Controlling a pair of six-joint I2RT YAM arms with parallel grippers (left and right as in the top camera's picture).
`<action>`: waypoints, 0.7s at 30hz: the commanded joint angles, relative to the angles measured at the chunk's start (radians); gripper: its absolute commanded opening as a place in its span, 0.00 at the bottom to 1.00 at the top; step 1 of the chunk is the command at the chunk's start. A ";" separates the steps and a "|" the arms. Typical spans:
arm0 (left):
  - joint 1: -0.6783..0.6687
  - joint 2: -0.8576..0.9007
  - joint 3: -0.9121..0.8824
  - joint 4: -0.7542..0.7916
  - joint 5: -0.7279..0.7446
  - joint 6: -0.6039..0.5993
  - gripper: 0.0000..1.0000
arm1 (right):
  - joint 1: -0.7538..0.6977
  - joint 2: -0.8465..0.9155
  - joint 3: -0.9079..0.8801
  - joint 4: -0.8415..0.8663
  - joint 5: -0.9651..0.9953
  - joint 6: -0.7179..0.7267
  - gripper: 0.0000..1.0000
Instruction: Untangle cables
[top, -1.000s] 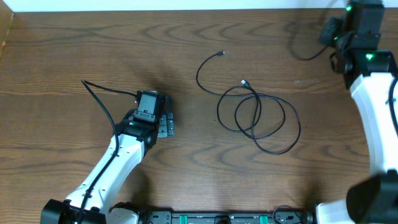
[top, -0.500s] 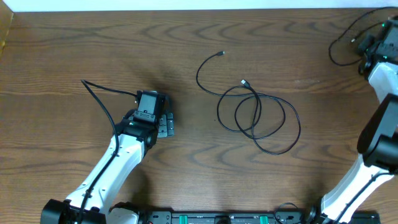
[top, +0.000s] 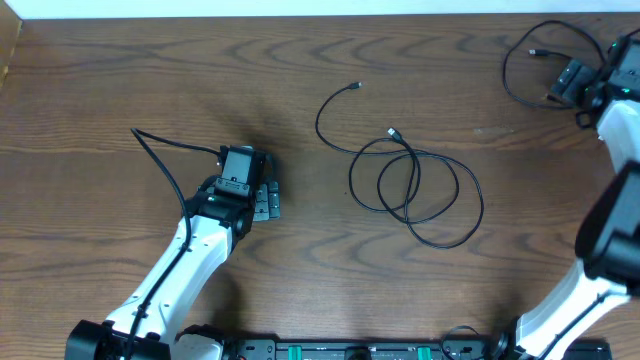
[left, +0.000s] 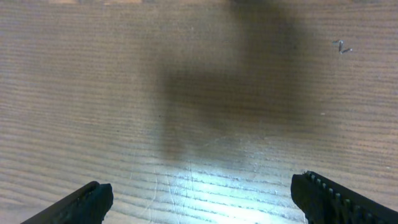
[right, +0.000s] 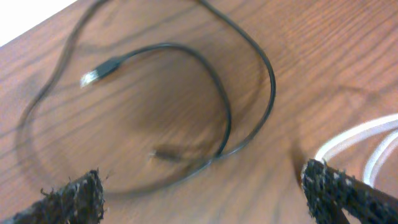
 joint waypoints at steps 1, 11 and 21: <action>0.003 0.003 0.005 -0.003 -0.016 0.009 0.97 | 0.026 -0.181 0.019 -0.162 -0.162 0.013 0.99; 0.003 0.003 0.005 -0.003 -0.016 0.009 0.97 | 0.235 -0.249 -0.006 -0.773 -0.407 0.042 0.99; 0.003 0.003 0.005 -0.003 -0.016 0.009 0.96 | 0.626 -0.249 -0.129 -0.877 -0.055 0.550 0.99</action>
